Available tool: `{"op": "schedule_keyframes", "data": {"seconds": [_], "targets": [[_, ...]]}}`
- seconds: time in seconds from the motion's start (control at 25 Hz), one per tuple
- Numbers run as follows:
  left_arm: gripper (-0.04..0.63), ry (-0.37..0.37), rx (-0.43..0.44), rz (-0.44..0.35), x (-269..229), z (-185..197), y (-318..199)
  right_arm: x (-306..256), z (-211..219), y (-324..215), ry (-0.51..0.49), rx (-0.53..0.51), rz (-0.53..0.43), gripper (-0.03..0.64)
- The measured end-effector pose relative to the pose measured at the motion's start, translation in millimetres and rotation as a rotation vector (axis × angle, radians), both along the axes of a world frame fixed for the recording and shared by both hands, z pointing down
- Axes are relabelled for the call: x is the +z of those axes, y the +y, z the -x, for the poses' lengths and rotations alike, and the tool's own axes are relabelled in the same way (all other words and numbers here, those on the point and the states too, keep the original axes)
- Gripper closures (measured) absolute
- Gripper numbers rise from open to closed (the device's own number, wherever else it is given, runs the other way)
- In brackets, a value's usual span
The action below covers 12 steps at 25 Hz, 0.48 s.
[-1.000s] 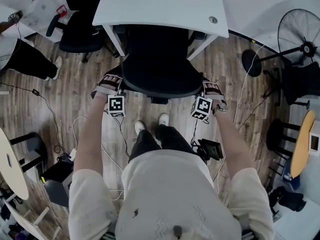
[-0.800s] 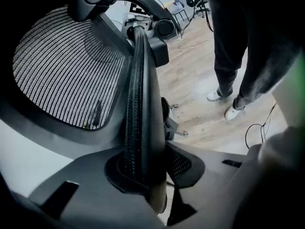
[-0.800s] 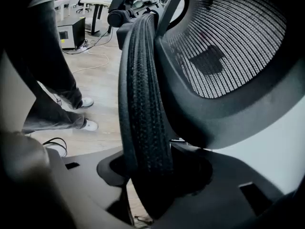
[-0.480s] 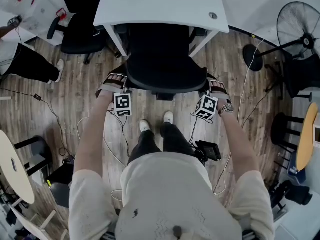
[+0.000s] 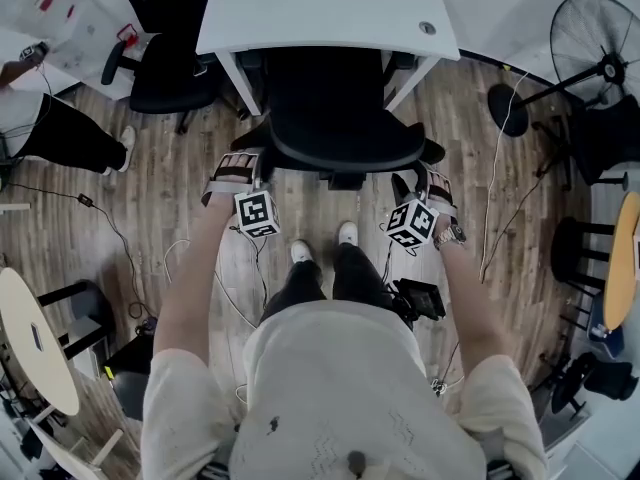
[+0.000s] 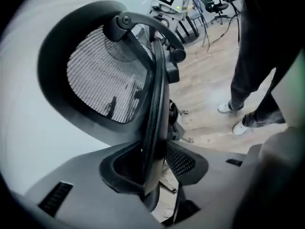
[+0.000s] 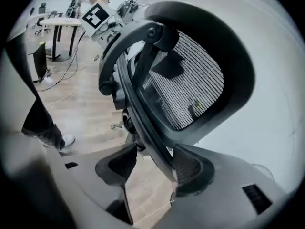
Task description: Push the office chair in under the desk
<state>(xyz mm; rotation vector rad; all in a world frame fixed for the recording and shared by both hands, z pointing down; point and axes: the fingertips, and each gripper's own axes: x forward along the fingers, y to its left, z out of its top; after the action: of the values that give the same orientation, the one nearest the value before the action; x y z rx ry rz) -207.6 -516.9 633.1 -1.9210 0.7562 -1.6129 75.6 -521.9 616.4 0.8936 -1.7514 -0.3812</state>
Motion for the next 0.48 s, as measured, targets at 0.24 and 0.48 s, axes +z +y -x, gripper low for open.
{"op": "schedule_keyframes", "data": {"seconds": [0.24,0.48], "targets": [[0.416,0.246,-0.166,-0.084,-28.0,1.8,20.6,-15.6,20.7,32.6,-0.210,0.138,0.049,0.405],[0.554,0.485,-0.215,-0.120,-46.3,-18.4,56.0,-18.4,39.0,71.4,-0.472,0.258,0.182,0.485]]}}
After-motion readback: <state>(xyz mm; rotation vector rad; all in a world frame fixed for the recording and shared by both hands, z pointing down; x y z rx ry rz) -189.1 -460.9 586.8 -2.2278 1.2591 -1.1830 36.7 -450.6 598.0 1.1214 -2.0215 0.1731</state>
